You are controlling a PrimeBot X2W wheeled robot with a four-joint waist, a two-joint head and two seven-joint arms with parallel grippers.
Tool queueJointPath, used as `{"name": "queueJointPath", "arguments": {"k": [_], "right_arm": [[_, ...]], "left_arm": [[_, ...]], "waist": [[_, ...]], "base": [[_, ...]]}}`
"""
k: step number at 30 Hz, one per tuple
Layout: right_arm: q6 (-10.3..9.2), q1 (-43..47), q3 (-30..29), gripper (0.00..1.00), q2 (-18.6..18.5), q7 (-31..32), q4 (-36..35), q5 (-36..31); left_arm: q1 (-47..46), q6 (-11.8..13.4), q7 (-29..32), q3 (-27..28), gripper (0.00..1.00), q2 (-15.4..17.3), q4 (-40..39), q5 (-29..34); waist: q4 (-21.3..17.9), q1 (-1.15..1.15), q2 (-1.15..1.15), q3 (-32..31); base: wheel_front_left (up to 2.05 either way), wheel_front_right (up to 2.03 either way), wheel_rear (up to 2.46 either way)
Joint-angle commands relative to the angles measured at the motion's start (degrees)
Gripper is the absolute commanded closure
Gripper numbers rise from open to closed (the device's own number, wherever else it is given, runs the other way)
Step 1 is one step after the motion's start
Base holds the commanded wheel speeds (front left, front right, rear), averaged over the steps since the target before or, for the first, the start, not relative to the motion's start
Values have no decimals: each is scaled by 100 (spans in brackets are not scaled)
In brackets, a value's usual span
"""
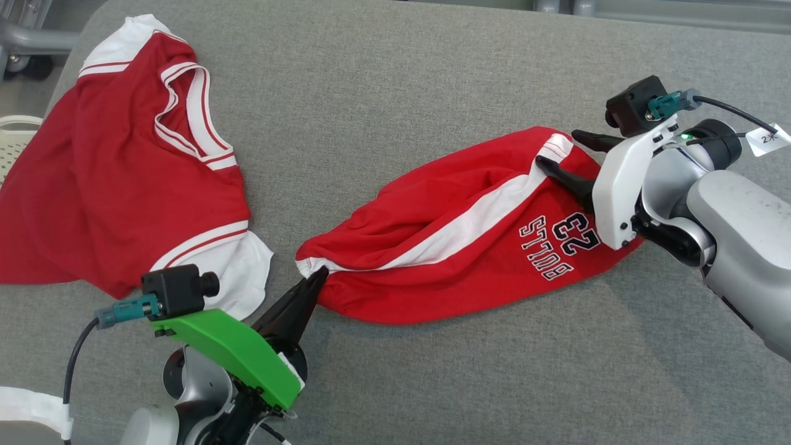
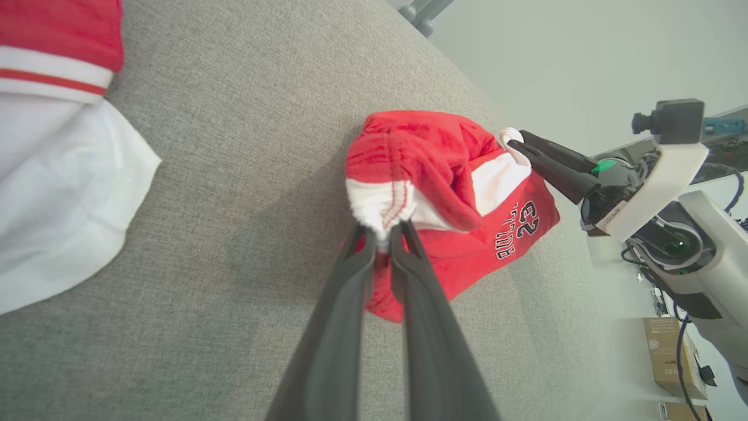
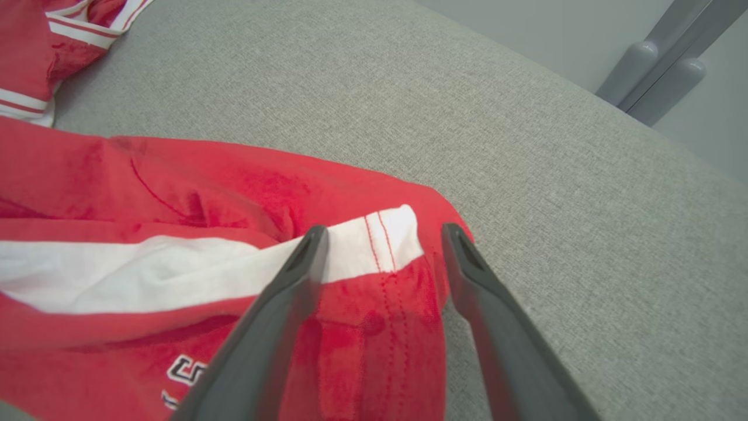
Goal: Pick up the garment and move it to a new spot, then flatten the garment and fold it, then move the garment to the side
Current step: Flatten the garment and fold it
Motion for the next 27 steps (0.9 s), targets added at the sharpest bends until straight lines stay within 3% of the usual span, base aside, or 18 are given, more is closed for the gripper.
{"name": "queueJointPath", "arguments": {"k": [1, 2, 3, 4, 5, 15, 27], "right_arm": [[-1, -50, 57, 0, 28, 38, 42, 71], [-1, -55, 89, 0, 42, 50, 49, 117], [-1, -64, 114, 24, 52, 40, 45, 166], [-1, -80, 131, 74, 59, 47, 33, 224], [-1, -81, 173, 100, 59, 77, 12, 287], [-1, -138, 146, 100, -179, -240, -438, 878], [-1, 410, -762, 100, -1059, -1160, -1537, 1458]], "left_arm": [[-79, -33, -41, 6, 100, -23, 19, 39], [-84, -32, -52, 9, 100, -26, 32, 38], [-85, -32, -64, 11, 100, -31, 42, 36], [-86, -30, -80, 17, 100, -34, 39, 30], [-89, -31, -79, 20, 100, -40, 49, 24], [-144, -5, -137, 164, 100, 36, 63, -14], [-31, 196, -90, 484, 100, 216, -574, -84]], "waist": [[1, 0, 69, -4], [-4, 0, 69, -10], [-10, 0, 69, -18], [-20, 0, 69, -11], [-30, 0, 69, -9], [-178, 0, 69, -133], [-558, 0, 69, -455]], "base": [[0, 0, 0], [0, 0, 0], [0, 0, 0], [0, 0, 0], [0, 0, 0], [0, 0, 0], [0, 0, 0]]}}
